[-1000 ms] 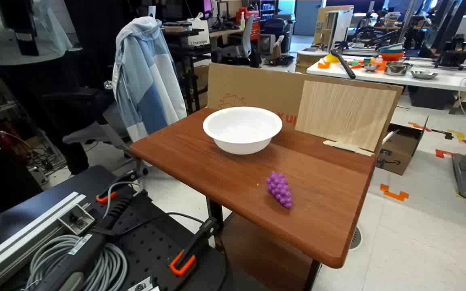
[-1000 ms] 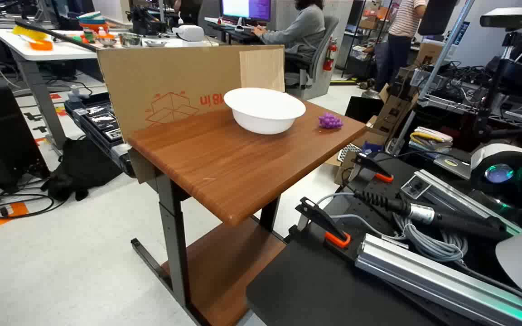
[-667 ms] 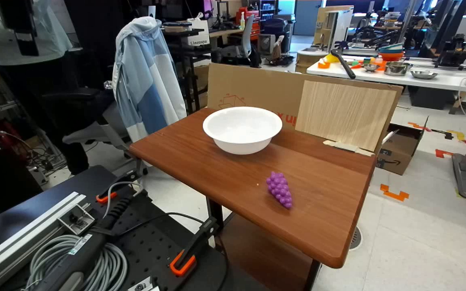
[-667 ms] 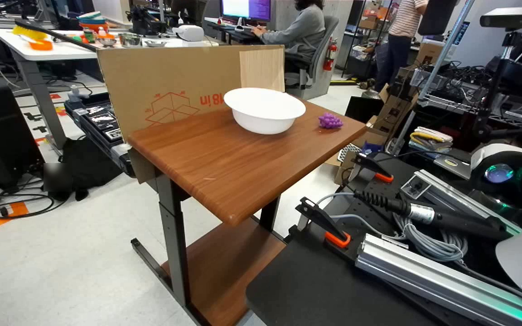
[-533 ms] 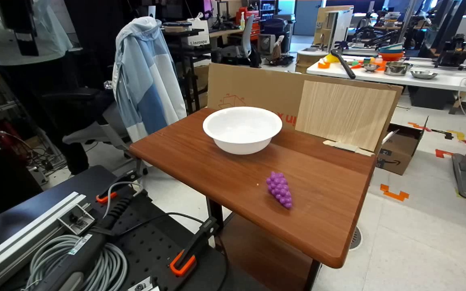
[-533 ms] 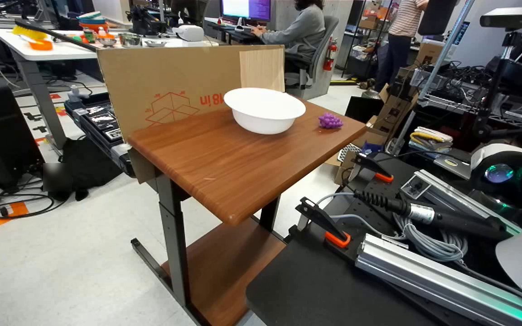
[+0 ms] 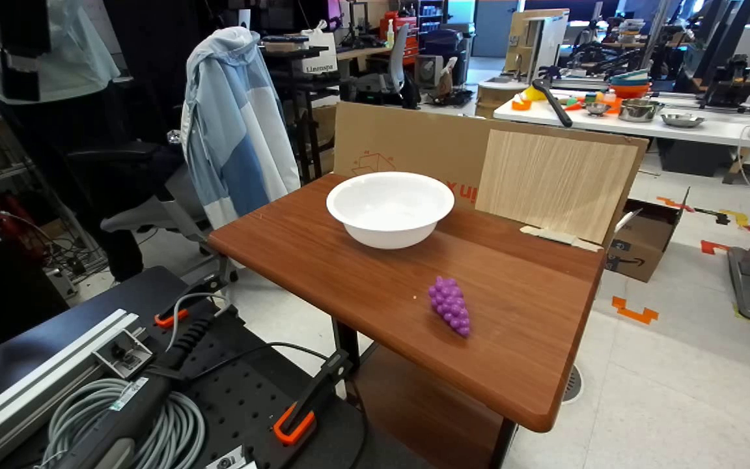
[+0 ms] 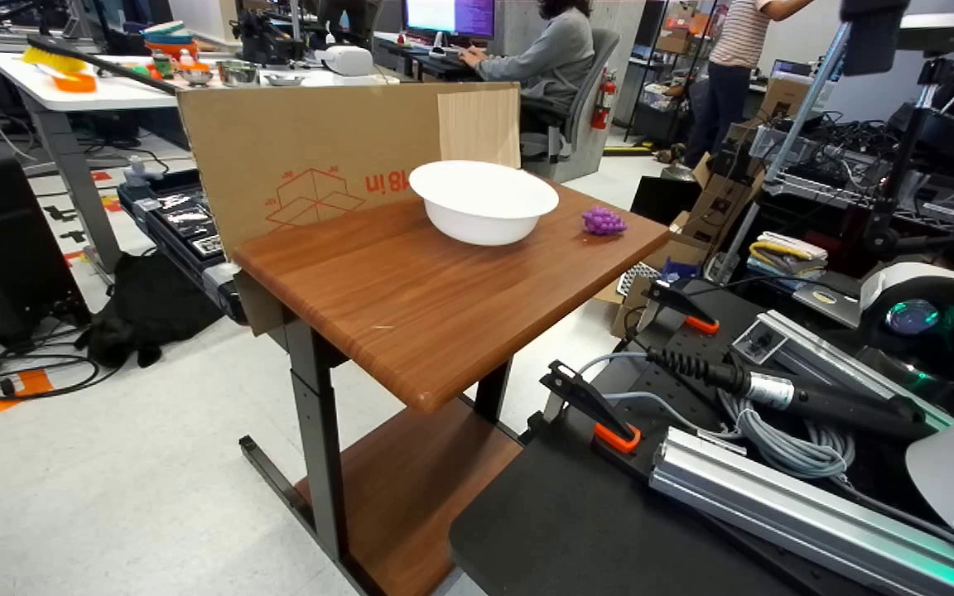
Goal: Put the purple toy into the white bowl.
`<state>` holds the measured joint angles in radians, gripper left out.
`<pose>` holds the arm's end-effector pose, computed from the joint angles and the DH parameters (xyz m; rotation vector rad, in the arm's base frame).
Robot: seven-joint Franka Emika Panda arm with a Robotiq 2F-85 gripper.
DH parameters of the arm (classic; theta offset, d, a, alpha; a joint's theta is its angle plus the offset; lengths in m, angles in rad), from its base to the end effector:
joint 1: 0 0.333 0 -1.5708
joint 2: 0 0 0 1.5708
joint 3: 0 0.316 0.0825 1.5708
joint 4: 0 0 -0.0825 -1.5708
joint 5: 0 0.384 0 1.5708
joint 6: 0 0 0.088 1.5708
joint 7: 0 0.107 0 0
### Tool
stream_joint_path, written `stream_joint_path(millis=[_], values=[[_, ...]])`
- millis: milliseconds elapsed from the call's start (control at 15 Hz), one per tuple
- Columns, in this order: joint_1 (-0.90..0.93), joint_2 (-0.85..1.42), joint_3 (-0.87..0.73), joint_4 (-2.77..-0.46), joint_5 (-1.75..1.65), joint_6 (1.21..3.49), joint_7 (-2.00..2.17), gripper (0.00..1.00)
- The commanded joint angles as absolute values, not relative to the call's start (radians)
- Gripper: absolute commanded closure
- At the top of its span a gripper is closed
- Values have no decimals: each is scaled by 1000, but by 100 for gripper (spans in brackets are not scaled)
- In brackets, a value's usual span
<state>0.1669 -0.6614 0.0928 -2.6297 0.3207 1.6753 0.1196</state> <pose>0.2948 0.1098 0.4346 -2.9026 -0.0451 0.4860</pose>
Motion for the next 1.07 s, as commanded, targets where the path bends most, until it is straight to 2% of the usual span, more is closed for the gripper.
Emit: stream_joint_path(millis=[0,400,800,1000], values=[[128,-628,-3,-2580,204,1547,-126,0],[128,-584,-39,-2547,-8,1462,-385,0],[119,-612,-45,-2587,44,1515,-349,0],[147,-576,-35,-2556,-39,1495,-453,0]])
